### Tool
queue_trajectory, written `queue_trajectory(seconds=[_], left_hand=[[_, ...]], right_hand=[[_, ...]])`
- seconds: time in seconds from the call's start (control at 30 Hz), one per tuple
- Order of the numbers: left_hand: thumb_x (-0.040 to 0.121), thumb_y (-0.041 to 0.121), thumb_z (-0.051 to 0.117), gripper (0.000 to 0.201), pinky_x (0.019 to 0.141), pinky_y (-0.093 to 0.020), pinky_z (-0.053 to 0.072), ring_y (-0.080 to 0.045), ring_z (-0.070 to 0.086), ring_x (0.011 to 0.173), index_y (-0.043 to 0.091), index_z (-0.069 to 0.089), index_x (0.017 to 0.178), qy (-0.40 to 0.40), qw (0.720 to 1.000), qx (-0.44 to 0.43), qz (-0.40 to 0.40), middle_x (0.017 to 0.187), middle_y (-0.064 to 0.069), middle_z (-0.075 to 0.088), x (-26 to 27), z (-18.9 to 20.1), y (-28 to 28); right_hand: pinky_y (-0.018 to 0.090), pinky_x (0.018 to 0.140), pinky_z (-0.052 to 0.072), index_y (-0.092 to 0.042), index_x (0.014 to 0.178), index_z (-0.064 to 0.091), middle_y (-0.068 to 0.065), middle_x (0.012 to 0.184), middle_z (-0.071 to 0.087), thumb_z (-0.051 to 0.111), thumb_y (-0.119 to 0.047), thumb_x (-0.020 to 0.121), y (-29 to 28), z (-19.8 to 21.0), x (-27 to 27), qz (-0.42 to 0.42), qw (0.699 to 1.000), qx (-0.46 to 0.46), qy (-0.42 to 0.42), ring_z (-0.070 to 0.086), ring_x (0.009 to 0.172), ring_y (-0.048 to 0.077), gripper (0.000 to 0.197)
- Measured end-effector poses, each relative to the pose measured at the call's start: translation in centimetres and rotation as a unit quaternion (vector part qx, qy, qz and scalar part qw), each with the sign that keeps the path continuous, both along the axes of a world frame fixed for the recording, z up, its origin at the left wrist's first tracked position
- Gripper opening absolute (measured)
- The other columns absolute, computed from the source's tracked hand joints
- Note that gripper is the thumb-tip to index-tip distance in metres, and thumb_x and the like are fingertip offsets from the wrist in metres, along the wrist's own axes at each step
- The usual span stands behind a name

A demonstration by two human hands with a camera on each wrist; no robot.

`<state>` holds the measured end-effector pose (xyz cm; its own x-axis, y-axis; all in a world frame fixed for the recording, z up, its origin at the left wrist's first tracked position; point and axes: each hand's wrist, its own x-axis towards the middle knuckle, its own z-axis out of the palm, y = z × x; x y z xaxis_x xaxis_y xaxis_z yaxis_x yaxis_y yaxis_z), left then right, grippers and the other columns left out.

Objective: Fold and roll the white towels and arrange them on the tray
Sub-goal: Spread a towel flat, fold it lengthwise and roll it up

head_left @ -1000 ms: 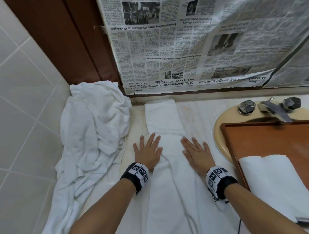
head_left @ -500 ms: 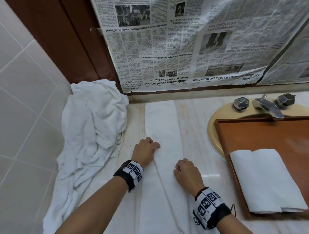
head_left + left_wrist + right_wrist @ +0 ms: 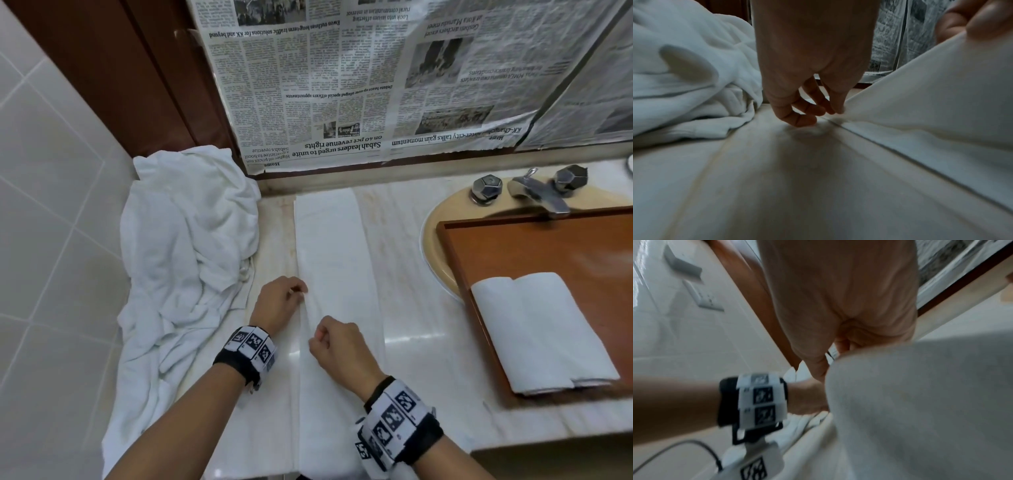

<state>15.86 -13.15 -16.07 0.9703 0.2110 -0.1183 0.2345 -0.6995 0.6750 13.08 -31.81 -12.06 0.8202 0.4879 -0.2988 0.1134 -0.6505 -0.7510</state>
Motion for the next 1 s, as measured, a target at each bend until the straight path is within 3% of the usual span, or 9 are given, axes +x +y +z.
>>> queue_trajectory(seconds=[0.2,0.3,0.37,0.47,0.57,0.63,0.73,0.83,1.0], left_hand=[[0.094,0.009,0.059,0.021,0.092,-0.029,0.047,-0.016,0.061,0.097,0.02,0.074,0.103,0.03,0.999,-0.008,0.01,0.102,-0.002,0.066,-0.9,-0.4,0.3],[0.094,0.008,0.06,0.025,0.094,-0.022,0.045,-0.014,0.061,0.1,0.02,0.074,0.11,0.026,0.999,-0.034,0.028,0.108,0.0,0.067,-1.7,-0.6,0.7],[0.093,0.012,0.06,0.025,0.096,-0.029,0.046,-0.019,0.062,0.103,0.016,0.071,0.115,0.005,1.0,-0.017,0.026,0.111,-0.002,0.068,-2.3,-1.1,1.2],[0.095,0.031,0.049,0.038,0.104,-0.04,0.039,-0.028,0.05,0.121,0.019,0.06,0.129,0.005,0.998,0.054,0.033,0.133,-0.002,0.057,-2.7,-2.0,1.4],[0.103,0.041,0.038,0.047,0.113,-0.048,0.024,-0.022,0.023,0.145,0.033,0.037,0.149,0.036,0.992,0.115,0.03,0.159,0.01,0.027,-1.3,-1.7,-0.3],[0.106,0.044,0.027,0.051,0.118,-0.051,0.014,-0.018,0.004,0.152,0.041,0.018,0.156,0.063,0.986,0.151,-0.011,0.165,0.018,0.005,0.2,-1.6,-1.9],[0.107,0.045,0.013,0.053,0.12,-0.054,0.005,-0.019,-0.011,0.153,0.042,-0.001,0.157,0.108,0.97,0.21,-0.048,0.159,0.026,-0.019,1.4,-2.6,-3.1],[0.101,0.055,0.003,0.057,0.12,-0.052,0.004,-0.019,-0.007,0.154,0.043,-0.002,0.157,0.106,0.968,0.224,-0.033,0.159,0.027,-0.015,1.5,-3.4,-2.5],[0.087,0.062,-0.008,0.074,0.119,-0.056,0.005,-0.017,-0.003,0.153,0.04,0.0,0.157,0.131,0.97,0.204,-0.002,0.163,0.025,-0.006,1.3,-2.9,-2.3]], right_hand=[[0.034,0.068,0.047,-0.012,0.093,0.05,0.005,0.09,0.058,0.05,-0.024,0.097,2.5,-2.6,-2.6,0.056,0.992,-0.113,-0.001,0.052,0.076,0.021,0.012],[0.024,0.063,0.044,-0.012,0.088,0.055,-0.002,0.082,0.058,0.054,-0.032,0.098,1.0,-2.5,-2.6,0.041,0.996,-0.079,0.007,0.052,0.07,0.012,0.022],[0.021,0.061,0.04,-0.016,0.084,0.057,-0.006,0.077,0.057,0.054,-0.035,0.098,-0.6,-2.1,-1.5,0.024,0.999,-0.045,-0.012,0.051,0.067,0.007,0.024],[0.03,0.071,0.044,-0.015,0.095,0.06,-0.002,0.09,0.059,0.042,-0.037,0.1,-2.2,-2.8,2.2,0.029,0.986,-0.056,-0.157,0.054,0.081,0.014,0.028],[0.041,0.084,0.055,-0.007,0.119,0.062,0.01,0.117,0.065,0.036,-0.036,0.096,-1.2,-3.7,6.2,0.055,0.958,-0.125,-0.254,0.063,0.107,0.028,0.046],[0.047,0.1,0.048,-0.007,0.136,0.054,0.011,0.14,0.056,0.032,-0.037,0.097,0.3,-4.4,8.0,0.095,0.956,-0.174,-0.216,0.053,0.129,0.03,0.054],[0.052,0.118,0.023,-0.016,0.156,0.023,-0.003,0.163,0.015,0.011,-0.046,0.099,1.3,-6.0,9.6,0.165,0.943,-0.224,-0.183,0.018,0.15,0.023,0.065],[0.045,0.123,-0.002,-0.026,0.157,-0.005,-0.014,0.159,-0.016,-0.005,-0.057,0.093,-0.1,-6.6,11.6,0.172,0.932,-0.261,-0.184,-0.01,0.151,0.014,0.071],[0.048,0.121,-0.008,-0.026,0.157,-0.011,-0.012,0.162,-0.018,0.007,-0.053,0.102,-4.1,-6.8,14.0,0.037,0.947,-0.294,-0.128,-0.015,0.15,0.015,0.063]])
